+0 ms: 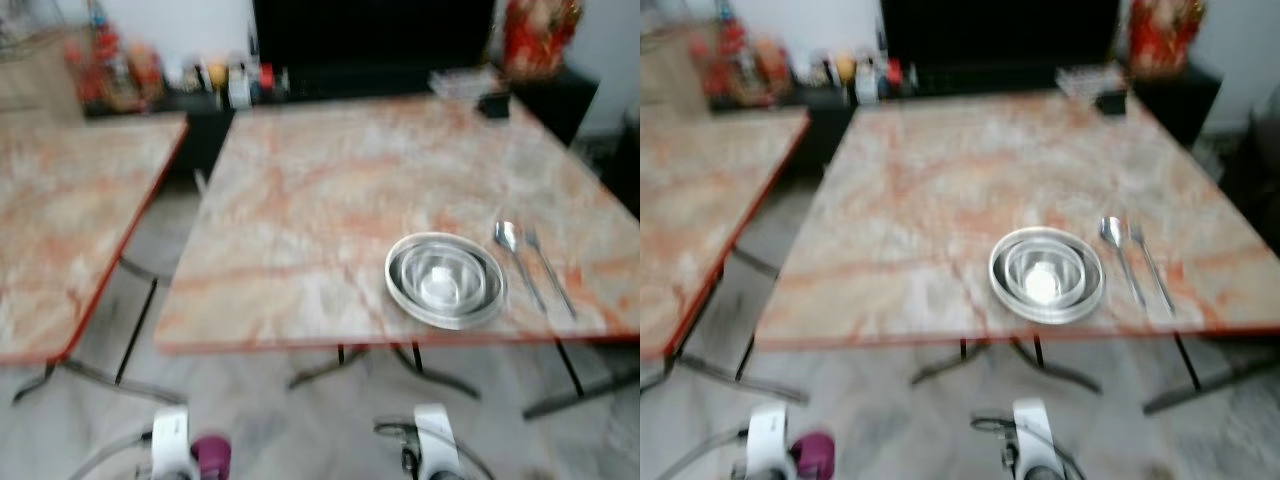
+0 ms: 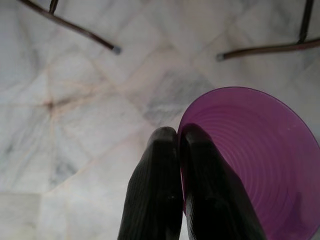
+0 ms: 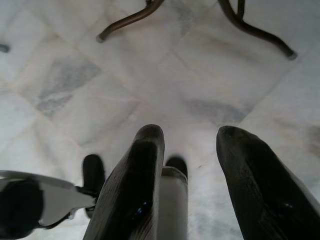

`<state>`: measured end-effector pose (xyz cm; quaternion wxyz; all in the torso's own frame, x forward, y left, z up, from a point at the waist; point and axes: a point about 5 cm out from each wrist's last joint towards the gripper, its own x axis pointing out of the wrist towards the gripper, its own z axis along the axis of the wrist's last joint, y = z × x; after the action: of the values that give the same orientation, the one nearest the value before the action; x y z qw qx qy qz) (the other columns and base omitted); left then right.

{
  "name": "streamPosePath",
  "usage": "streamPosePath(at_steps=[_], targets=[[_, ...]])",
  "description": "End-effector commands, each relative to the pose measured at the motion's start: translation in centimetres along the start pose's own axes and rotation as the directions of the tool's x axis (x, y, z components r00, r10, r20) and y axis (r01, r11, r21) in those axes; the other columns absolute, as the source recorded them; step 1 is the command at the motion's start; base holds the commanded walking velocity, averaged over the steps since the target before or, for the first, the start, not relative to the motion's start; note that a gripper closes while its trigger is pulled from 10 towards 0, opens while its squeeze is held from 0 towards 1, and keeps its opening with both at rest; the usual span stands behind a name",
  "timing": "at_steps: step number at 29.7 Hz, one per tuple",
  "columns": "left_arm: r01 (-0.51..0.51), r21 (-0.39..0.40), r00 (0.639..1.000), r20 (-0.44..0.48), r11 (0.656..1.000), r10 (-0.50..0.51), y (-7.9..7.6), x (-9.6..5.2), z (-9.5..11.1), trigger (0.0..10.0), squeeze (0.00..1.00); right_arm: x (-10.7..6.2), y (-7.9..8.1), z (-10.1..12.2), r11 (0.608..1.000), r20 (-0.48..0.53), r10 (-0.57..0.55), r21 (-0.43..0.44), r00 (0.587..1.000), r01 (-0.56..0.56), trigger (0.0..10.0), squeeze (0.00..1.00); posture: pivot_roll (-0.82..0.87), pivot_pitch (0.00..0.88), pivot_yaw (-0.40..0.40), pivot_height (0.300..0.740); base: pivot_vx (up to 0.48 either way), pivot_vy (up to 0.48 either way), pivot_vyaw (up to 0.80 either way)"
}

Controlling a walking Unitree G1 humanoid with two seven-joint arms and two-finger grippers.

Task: Setting the table

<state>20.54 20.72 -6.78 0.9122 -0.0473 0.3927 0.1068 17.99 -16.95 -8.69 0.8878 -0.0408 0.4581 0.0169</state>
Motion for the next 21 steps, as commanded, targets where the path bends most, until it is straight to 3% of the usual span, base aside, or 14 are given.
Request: streamPosePath(at_steps=[1,7,21], targets=[[0.001,-0.011,1.000,-0.028,1.000,-0.001,0.12,-0.21,-0.93,10.0,0.00,0.03,-0.04,0.15,1.000,0.003,-0.003,0.004,1.000,0.003,10.0,0.00,-0.16,0.000,0.073,0.740,0.000,0.000,0.00],[-0.014,0.016,1.000,-0.027,1.000,0.014,0.34,-0.23,-0.95,10.0,0.00,0.03,-0.01,0.17,1.000,0.005,-0.002,0.006,1.000,0.002,10.0,0.00,-0.16,0.000,0.074,0.740,0.000,-0.040,0.00],[-0.022,0.019,0.999,-0.026,1.000,0.022,0.60,-0.25,-0.96,10.0,0.00,0.05,0.04,0.21,1.000,0.002,-0.002,0.017,1.000,0.002,10.0,0.00,-0.16,0.000,0.072,0.740,0.000,-0.376,-0.07]])
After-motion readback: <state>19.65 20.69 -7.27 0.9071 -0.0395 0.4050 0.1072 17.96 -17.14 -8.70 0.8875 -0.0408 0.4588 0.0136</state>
